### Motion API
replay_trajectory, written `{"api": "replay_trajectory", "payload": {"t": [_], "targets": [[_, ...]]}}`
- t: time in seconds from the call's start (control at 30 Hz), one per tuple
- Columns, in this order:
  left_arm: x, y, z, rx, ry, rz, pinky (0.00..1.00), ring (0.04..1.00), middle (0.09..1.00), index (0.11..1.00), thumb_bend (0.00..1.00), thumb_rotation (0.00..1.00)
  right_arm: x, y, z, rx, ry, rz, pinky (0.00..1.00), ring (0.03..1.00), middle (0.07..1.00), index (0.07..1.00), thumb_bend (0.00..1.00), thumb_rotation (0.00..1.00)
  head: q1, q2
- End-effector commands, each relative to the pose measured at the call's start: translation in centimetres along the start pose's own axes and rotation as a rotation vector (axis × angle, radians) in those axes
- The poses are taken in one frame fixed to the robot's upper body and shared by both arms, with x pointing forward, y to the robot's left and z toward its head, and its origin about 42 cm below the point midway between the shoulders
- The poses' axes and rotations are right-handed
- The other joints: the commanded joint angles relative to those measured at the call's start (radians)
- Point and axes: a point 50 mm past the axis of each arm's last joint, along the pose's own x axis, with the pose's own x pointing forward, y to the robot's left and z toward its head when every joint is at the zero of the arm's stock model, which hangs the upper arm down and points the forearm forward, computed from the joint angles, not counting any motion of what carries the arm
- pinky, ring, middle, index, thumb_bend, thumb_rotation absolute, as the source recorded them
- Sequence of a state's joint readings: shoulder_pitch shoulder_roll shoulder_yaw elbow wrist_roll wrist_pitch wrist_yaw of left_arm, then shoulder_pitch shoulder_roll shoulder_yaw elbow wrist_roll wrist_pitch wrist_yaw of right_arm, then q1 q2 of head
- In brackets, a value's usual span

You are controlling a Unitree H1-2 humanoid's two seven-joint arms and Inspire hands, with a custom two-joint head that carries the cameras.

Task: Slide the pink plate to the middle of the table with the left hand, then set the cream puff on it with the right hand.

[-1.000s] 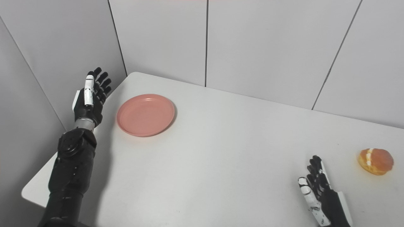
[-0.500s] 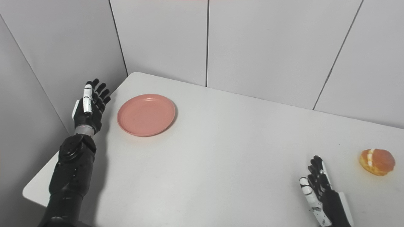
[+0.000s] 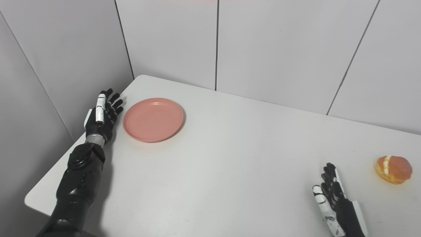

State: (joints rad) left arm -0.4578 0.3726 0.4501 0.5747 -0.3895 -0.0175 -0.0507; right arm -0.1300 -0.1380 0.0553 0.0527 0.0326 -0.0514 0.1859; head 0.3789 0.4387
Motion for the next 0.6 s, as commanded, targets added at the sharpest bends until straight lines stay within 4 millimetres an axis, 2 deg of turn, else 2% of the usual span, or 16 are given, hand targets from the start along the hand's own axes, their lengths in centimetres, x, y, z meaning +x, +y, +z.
{"api": "replay_trajectory", "payload": {"t": [0.0,0.23,0.37,0.57], "targets": [[1.0,-1.0,1.3,-0.013,-0.036,-0.051,0.92,0.925,0.928,0.917,0.36,1.00,-1.3,0.5,-2.2,0.024,0.073,-0.004,1.00,1.000,1.000,1.000,0.29,0.76,0.000,0.002],[1.0,-2.1,-0.1,-0.009,0.012,-0.088,0.94,0.923,0.929,0.920,0.35,1.00,-1.3,0.5,-2.3,0.025,0.073,0.001,1.00,1.000,1.000,1.000,0.30,0.75,-0.007,0.005],[0.2,-3.7,-0.6,0.001,0.046,-0.097,0.90,0.893,0.904,0.908,0.33,1.00,-1.3,0.5,-2.3,0.037,0.071,0.006,1.00,1.000,1.000,1.000,0.28,0.71,-0.011,0.009],[-0.6,-5.5,-1.6,0.006,0.078,-0.138,0.90,0.888,0.900,0.901,0.33,1.00,-1.3,0.5,-2.3,0.016,0.071,0.006,1.00,1.000,1.000,1.000,0.31,0.74,-0.018,0.014]]}}
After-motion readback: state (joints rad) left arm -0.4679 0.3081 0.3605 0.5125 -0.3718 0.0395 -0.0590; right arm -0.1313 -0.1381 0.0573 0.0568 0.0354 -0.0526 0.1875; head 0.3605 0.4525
